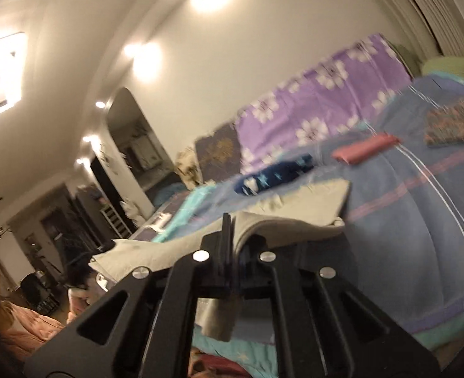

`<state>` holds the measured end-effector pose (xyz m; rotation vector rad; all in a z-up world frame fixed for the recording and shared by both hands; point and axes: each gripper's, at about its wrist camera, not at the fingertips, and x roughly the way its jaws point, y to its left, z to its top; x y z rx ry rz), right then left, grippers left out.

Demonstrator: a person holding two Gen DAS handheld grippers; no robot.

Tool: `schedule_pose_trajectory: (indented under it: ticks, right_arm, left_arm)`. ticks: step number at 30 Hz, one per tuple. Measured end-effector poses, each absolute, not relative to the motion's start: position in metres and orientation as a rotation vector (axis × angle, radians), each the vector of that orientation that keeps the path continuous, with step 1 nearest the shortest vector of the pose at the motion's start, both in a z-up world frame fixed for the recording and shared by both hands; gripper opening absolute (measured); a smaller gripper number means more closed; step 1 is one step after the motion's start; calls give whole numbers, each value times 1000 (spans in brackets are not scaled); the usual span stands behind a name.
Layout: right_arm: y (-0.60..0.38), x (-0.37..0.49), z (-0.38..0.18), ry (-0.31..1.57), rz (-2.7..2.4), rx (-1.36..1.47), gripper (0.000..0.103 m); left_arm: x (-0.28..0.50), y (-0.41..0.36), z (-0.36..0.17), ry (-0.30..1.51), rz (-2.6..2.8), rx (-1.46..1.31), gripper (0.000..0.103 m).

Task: Fold small clothes

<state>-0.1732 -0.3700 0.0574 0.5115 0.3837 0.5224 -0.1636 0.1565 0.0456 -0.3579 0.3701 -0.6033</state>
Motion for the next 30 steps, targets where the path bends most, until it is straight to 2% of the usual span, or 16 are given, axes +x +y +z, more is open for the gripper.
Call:
schedule_pose_trajectory:
  ticks: [6, 14, 22, 26, 30]
  right_arm:
    - [-359, -116, 28, 446, 508, 588, 3]
    - [-371, -36, 30, 454, 473, 624, 3]
    - [-376, 90, 20, 506, 404, 652, 3]
    - [-369, 150, -28, 646, 333, 633, 3]
    - [-365, 173, -77, 762, 290, 642, 4]
  left_arm:
    - [-117, 154, 22, 459, -592, -434, 2]
    - [-61, 147, 35, 452, -554, -387, 3]
    - [41, 149, 43, 466, -427, -338, 3]
    - [114, 148, -3, 615, -361, -338, 3]
    - [158, 150, -60, 772, -301, -363, 3]
